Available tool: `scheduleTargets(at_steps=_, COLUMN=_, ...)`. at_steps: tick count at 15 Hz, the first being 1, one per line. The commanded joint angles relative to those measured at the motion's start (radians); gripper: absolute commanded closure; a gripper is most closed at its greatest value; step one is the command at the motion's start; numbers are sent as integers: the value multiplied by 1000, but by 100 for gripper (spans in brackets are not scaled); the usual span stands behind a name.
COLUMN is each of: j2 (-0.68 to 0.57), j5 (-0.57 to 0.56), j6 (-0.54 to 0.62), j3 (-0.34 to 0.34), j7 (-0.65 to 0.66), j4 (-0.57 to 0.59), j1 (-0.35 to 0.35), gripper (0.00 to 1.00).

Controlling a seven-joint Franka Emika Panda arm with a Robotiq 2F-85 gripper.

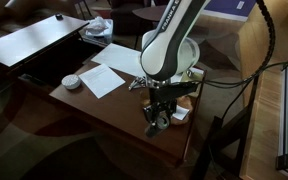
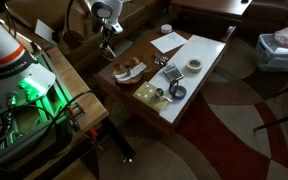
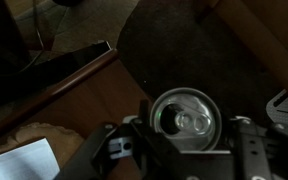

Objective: Put the can on the brown bowl

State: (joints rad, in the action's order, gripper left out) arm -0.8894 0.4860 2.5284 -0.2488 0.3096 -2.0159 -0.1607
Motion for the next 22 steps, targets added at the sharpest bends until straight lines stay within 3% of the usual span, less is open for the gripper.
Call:
scheduleTargets(at_steps=1, j2=53, j5=118, j6=44, j3=-72, j7=-62, j4=-12, j1=115, gripper=63)
scheduleTargets(at_steps=4, j2=139, j5=248, j6=51, j3=-97, j7=-103, j4=-37, j1=199, gripper=63)
scheduleTargets(at_steps=6, j2=197, j5=276, j6=102, j3=-16, j7=-26, j4=-55, j1=148, gripper=63)
scheduleTargets(at_steps=9, j2=232, j5=217, j6=91, j3=114, j7=127, j4=-56, j1=76, gripper=63)
scheduleTargets(at_steps=14, j2=167, j5=48, j6=-54, j3=273, j7=426, j4=13, j1=-35, gripper=63)
scheduleTargets(at_steps=15, j2=149, j5=26, j6=-132, j3=260, j7=440, j4=39, j1=-15, gripper=63)
scheduleTargets(at_steps=16, j2=195, j5=57, j6=-41, j3=226, j7=383, j4=-14, j1=11, gripper=38)
scheduleTargets(at_steps=22, j2=158, j5=28, j6=-100, j3=233, j7=427, j4=22, j1=10, gripper=38)
